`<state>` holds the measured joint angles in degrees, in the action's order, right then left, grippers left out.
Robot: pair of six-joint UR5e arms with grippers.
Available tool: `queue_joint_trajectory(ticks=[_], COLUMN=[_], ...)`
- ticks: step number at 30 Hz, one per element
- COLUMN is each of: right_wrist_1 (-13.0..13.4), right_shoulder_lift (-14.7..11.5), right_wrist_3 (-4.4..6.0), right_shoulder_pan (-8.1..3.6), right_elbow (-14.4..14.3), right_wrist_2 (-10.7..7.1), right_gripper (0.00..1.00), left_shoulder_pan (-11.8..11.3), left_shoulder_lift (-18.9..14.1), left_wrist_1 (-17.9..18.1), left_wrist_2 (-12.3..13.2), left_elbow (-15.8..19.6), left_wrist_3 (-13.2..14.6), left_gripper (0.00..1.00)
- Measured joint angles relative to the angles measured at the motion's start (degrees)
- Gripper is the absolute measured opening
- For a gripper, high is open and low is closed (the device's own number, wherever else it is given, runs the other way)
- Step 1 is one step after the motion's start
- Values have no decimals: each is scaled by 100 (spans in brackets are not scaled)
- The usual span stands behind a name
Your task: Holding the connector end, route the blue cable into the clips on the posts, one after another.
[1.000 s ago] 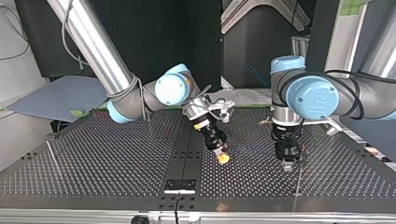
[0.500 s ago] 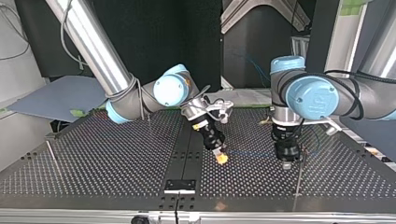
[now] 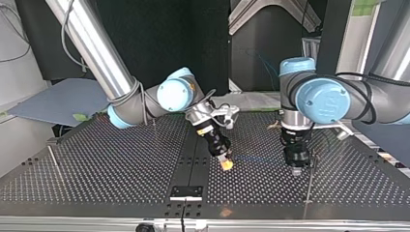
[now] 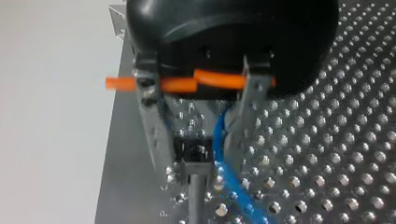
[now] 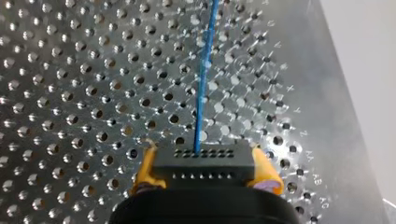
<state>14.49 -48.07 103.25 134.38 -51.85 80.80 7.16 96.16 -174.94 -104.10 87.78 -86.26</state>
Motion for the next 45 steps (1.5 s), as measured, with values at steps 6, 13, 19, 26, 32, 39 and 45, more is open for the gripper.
queue_joint_trajectory(ticks=[6,13,19,26,32,39,45], right_wrist_1=[-7,-8,-8,-11,-16,-11,-13], right_shoulder_lift=[0,0,-1,1,1,1,-5], right_wrist_3=[-9,-13,-14,-14,-13,-21,-27], right_shoulder_pan=[4,4,4,5,4,-26,-72], right_elbow=[2,1,2,2,-8,-175,-357], right_wrist_2=[-2,-2,-3,-2,-2,1,6], right_gripper=[0,0,0,0,0,0,0], left_shoulder_pan=[1,-1,-16,-20,-9,53,141], left_shoulder_lift=[2,2,2,2,2,20,45], left_wrist_1=[22,70,111,116,107,85,67], left_wrist_2=[7,89,94,115,155,186,160], left_elbow=[1,1,1,2,1,2,6], left_wrist_3=[-2,-26,-30,-40,-57,-91,-94], left_gripper=[38,18,0,0,0,0,0])
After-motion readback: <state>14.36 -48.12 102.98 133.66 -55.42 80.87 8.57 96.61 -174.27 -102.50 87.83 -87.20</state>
